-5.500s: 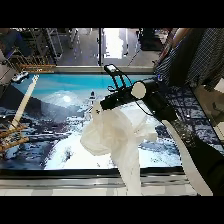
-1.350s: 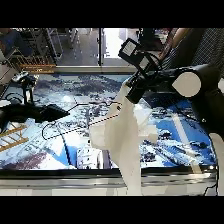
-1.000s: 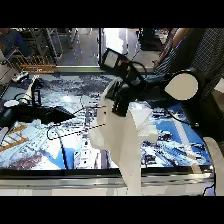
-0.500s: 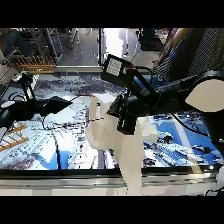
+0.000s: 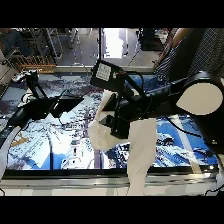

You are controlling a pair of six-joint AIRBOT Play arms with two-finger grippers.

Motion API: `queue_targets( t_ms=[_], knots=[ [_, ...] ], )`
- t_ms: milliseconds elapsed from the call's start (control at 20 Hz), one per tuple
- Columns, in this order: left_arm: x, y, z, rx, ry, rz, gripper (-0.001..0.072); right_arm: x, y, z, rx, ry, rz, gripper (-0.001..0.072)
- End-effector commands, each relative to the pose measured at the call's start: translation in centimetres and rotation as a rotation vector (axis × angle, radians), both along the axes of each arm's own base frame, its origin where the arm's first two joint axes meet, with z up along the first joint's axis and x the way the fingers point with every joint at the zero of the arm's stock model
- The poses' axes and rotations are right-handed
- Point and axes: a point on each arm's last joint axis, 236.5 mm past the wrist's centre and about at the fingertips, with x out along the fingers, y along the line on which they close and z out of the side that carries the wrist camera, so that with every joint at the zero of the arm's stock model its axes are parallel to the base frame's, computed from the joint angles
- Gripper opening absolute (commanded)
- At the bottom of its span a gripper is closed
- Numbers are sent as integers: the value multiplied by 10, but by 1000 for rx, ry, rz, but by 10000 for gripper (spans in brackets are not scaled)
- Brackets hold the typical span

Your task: Fold the clothes and pants, and hang the long-sleeved shirts on hangers.

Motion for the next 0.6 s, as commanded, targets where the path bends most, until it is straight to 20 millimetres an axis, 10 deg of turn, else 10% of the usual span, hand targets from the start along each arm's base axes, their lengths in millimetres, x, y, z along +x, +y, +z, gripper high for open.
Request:
queue_targets(
  t_ms=[0, 100, 250, 550],
  knots=[
    [-4, -7, 4, -30, -42, -7, 9, 58, -64, 24, -196, -312, -182, 525],
    [-2, -3, 4, -31, -42, 2, 9, 87, -107, 50, -306, -493, -274, 537],
    [-1, -1, 4, -30, -42, 8, 10, 103, -122, 29, -387, -468, -273, 540],
    [0, -1, 4, -30, -42, 8, 10, 124, -65, -5, -304, -425, -150, 452]
  ],
)
